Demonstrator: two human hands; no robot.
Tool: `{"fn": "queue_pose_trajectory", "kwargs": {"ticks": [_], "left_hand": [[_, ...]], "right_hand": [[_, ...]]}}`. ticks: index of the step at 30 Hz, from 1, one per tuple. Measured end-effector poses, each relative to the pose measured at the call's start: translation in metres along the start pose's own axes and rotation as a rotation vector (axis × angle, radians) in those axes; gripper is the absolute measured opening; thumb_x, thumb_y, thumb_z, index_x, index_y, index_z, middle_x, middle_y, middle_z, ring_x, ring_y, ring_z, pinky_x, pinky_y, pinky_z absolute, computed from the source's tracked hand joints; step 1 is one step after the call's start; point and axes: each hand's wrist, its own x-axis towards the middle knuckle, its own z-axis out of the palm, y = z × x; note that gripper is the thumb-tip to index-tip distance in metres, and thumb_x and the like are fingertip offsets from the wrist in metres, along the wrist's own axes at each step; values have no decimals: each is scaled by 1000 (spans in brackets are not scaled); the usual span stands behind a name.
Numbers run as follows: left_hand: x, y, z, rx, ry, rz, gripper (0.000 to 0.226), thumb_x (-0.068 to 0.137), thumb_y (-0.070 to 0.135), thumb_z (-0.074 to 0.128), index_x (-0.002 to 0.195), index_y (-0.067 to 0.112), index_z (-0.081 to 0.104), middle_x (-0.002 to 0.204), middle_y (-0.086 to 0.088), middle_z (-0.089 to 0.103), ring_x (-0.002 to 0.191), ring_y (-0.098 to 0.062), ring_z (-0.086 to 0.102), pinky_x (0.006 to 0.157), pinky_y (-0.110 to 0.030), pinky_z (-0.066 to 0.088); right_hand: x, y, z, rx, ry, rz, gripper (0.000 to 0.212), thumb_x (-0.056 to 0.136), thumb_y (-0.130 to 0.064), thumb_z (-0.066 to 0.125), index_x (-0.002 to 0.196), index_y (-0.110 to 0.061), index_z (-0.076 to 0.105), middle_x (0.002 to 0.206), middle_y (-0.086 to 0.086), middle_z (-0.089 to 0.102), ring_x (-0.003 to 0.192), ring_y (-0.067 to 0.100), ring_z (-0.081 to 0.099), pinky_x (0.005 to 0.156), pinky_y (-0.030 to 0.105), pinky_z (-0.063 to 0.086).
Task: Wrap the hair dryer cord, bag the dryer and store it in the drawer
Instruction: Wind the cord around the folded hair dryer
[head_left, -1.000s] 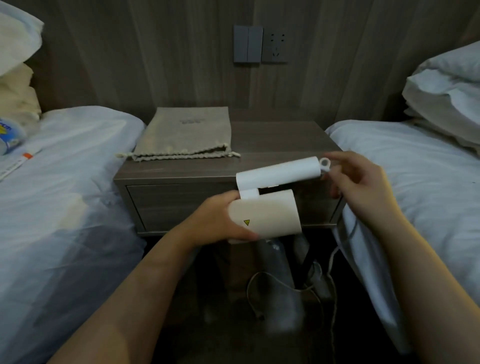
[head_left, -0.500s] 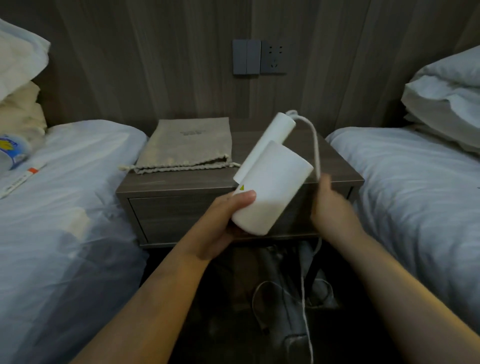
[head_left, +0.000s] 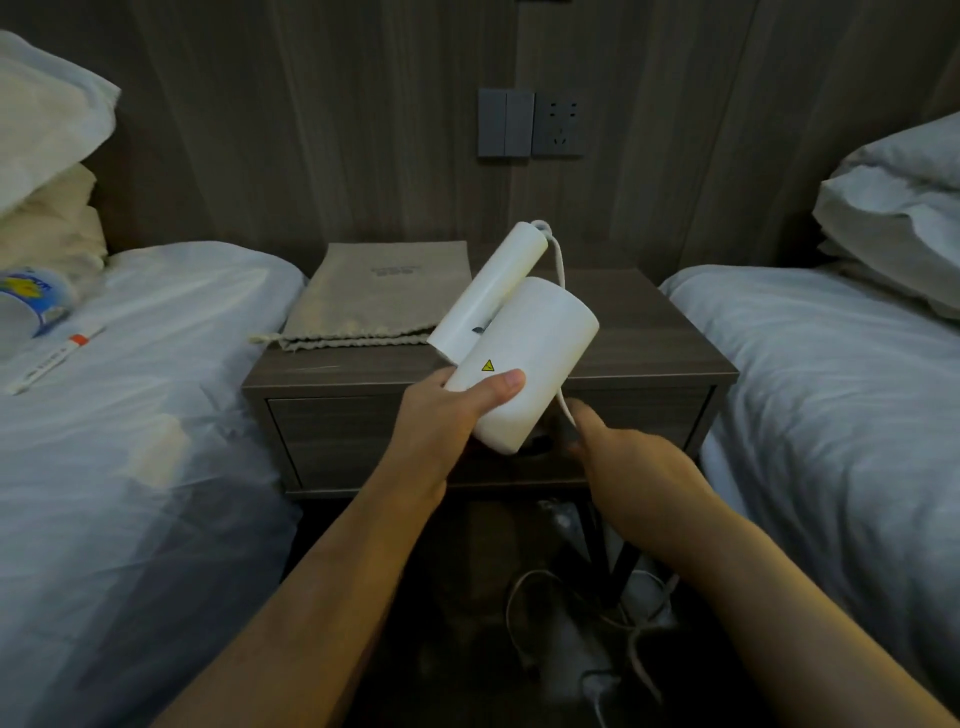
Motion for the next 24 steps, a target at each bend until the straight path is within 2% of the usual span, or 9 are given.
{"fn": "queue_pose_trajectory", "kwargs": {"ticks": [3, 5, 8, 10, 13, 15, 17, 20, 24], "left_hand": [[5, -3, 1, 105, 85, 77, 34, 74, 28, 74, 100, 22, 53, 95, 8, 59, 88, -10, 59, 66, -21, 48], [7, -7, 1, 184, 132, 118, 38, 72, 30, 76, 101, 22, 54, 92, 11, 58, 85, -7, 57, 61, -17, 44], [9, -14, 1, 263, 207, 143, 46, 69, 34, 78, 105, 23, 53, 92, 14, 55, 84, -5, 55, 55, -13, 44], [13, -17, 2, 276, 292, 171, 56, 65, 38, 80, 111, 20, 55, 100, 9, 58, 90, -8, 57, 61, -16, 48], [18, -20, 3, 404, 355, 219, 66, 64, 41, 80, 120, 19, 52, 107, 9, 54, 100, -9, 52, 74, -23, 46], [18, -22, 5, 483, 334, 262, 66, 63, 41, 80, 119, 22, 51, 106, 11, 51, 102, -8, 50, 78, -25, 48], [16, -23, 7, 517, 316, 282, 68, 60, 44, 80, 118, 24, 51, 111, 11, 54, 104, -8, 51, 83, -30, 51], [13, -20, 2, 710, 288, 343, 71, 59, 42, 81, 119, 22, 48, 116, 5, 53, 103, -11, 50, 85, -33, 47], [10, -19, -11, 1050, 128, 650, 73, 61, 40, 81, 122, 15, 50, 114, -5, 55, 104, -22, 53, 78, -31, 43]], "right_hand": [[-7, -8, 0, -110, -29, -55, 76, 88, -9, 48, 149, -19, 3, 123, 9, 54, 97, 27, 61, 71, 32, 45], [-7, -7, -3, -32, -84, -79, 68, 86, -5, 48, 146, -17, 16, 125, 8, 50, 102, 26, 58, 75, 31, 44], [-4, -2, -8, 97, -123, -76, 16, 91, -11, 46, 105, -20, 48, 91, 1, 57, 80, 18, 57, 66, 27, 41], [-3, 0, -5, 168, -101, -102, 19, 97, -24, 41, 78, -23, 45, 74, -4, 53, 66, 13, 52, 58, 25, 37], [-5, 2, -2, 140, -136, -144, 12, 95, -23, 42, 99, -23, 53, 91, -1, 62, 80, 18, 60, 70, 30, 47], [-7, 6, -6, 112, -203, -171, 42, 87, -9, 48, 122, -32, 50, 112, -1, 63, 99, 21, 61, 84, 33, 50], [-7, 11, -16, 59, -212, -171, 54, 80, -3, 50, 124, -34, 52, 118, -1, 62, 106, 20, 59, 89, 35, 50], [-8, 18, -27, -10, -73, -217, 39, 80, -5, 55, 108, -31, 64, 104, -3, 67, 100, 19, 61, 85, 38, 51], [-14, 26, -37, -1, 453, -344, 33, 76, -9, 47, 93, -20, 73, 85, 3, 70, 74, 29, 67, 62, 42, 55]]}}
